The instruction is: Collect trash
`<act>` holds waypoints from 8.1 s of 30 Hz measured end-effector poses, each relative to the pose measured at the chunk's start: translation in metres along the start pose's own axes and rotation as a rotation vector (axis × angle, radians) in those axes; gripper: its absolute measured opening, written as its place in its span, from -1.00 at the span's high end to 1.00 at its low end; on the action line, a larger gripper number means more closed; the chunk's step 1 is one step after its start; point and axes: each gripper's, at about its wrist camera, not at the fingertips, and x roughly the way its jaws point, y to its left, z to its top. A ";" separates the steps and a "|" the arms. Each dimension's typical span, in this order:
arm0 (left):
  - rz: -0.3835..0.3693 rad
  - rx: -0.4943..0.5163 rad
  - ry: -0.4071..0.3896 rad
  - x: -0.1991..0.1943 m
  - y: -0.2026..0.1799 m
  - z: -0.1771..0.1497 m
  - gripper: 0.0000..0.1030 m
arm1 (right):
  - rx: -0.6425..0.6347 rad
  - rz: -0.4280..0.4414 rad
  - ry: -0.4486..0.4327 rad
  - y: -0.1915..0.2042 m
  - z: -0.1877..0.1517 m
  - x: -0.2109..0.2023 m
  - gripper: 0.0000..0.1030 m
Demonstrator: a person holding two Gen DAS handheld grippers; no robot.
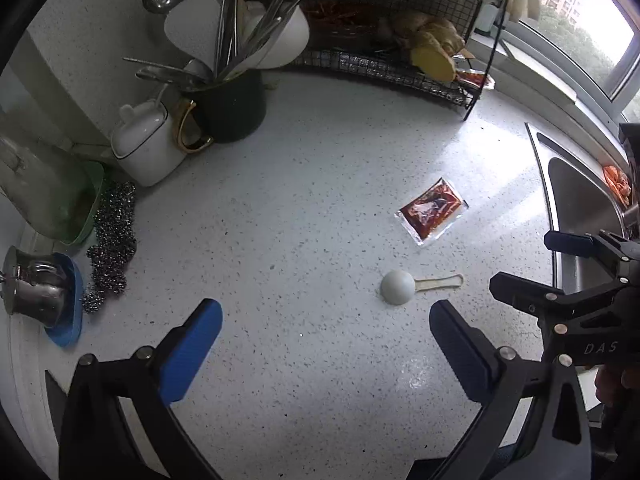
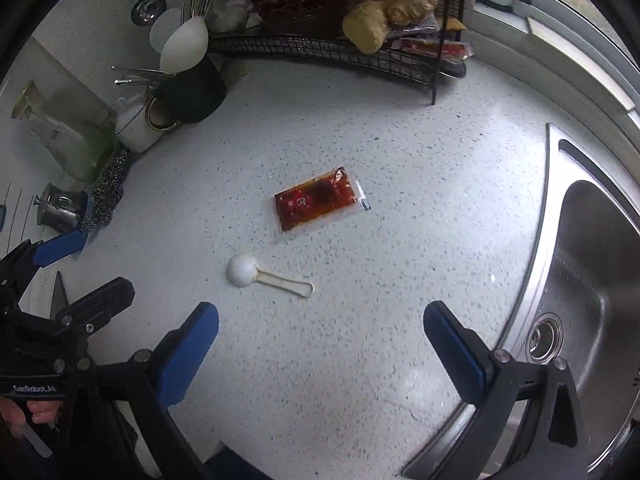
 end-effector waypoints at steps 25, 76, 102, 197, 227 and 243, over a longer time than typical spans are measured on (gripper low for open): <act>0.014 -0.061 0.122 0.070 0.035 0.007 -1.00 | -0.305 -0.108 0.092 0.054 0.062 0.087 -0.43; -0.193 0.703 0.131 0.075 -0.124 0.001 0.41 | 0.169 -0.026 0.039 -0.055 -0.066 -0.012 0.89; -0.165 0.524 0.100 -0.004 -0.101 -0.038 0.83 | 0.128 0.008 -0.035 -0.037 -0.095 -0.046 0.89; -0.132 0.353 0.238 0.166 -0.193 -0.385 -0.67 | 0.409 0.128 0.089 -0.110 -0.440 0.151 0.90; -0.126 0.390 0.254 0.188 -0.176 -0.393 -1.00 | 0.460 -0.001 0.100 -0.109 -0.437 0.187 -0.62; -0.182 0.338 0.014 -0.024 -0.177 -0.377 -1.00 | 0.425 -0.036 -0.154 -0.058 -0.432 -0.019 -0.94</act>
